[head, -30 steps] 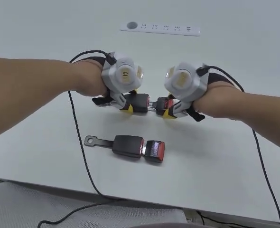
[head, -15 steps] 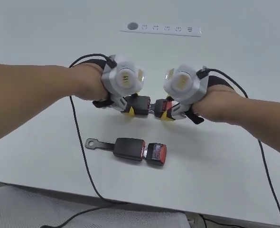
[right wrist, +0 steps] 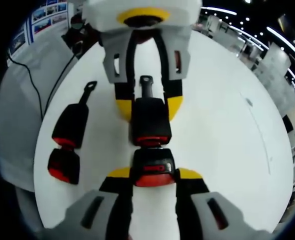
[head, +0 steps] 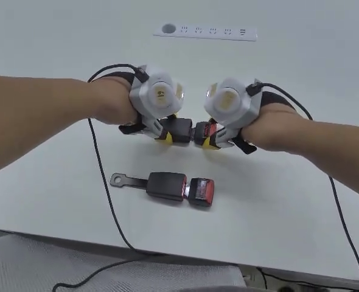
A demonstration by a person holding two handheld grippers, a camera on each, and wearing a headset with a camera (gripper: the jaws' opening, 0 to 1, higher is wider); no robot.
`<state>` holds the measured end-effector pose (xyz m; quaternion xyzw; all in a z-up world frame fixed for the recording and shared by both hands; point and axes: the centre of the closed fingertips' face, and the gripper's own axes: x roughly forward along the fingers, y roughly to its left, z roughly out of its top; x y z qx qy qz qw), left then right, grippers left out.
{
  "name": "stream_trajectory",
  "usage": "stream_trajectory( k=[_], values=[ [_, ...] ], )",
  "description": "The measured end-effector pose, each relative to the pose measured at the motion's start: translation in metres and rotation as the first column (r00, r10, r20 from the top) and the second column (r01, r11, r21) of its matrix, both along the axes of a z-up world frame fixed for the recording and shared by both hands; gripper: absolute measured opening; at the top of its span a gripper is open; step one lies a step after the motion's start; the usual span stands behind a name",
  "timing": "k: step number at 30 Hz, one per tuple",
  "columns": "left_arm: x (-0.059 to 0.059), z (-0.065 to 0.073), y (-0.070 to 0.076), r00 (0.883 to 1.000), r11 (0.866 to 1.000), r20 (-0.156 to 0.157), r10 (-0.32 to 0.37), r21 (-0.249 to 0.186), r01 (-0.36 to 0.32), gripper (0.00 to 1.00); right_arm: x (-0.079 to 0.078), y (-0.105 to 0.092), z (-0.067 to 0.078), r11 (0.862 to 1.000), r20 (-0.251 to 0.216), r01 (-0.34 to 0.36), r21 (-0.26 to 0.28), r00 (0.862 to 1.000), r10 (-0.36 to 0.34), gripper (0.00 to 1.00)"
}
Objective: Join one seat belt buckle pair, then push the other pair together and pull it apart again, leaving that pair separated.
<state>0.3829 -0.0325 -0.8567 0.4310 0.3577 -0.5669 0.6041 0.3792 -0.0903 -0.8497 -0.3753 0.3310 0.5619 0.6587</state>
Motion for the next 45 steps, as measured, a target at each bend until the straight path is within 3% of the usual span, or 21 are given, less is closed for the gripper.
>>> stream_trajectory(
  k=[14,25,34,39,45],
  values=[
    [0.001,0.0,0.001,1.0,1.0,-0.008,0.003,-0.008,-0.003,0.32,-0.001,-0.019,-0.003,1.0,0.005,-0.002,-0.01,1.0,0.002,0.32],
    [0.0,0.001,-0.001,1.0,1.0,-0.007,-0.003,-0.006,0.003,0.33,-0.003,-0.072,-0.002,0.998,0.023,0.021,-0.061,1.0,-0.02,0.33],
    [0.0,0.001,-0.001,1.0,1.0,-0.008,0.019,-0.006,-0.02,0.33,-0.014,-0.121,-0.002,0.994,0.006,0.045,-0.104,0.999,-0.045,0.33],
    [-0.002,0.003,-0.002,1.0,1.0,-0.003,0.025,-0.009,-0.025,0.33,-0.015,-0.137,-0.001,0.991,0.003,0.065,-0.117,0.998,-0.065,0.34],
    [-0.006,0.006,-0.004,1.0,1.0,0.005,0.026,-0.004,-0.026,0.34,-0.014,-0.141,0.0,0.989,0.012,0.072,-0.127,0.997,-0.071,0.39]
  ],
)
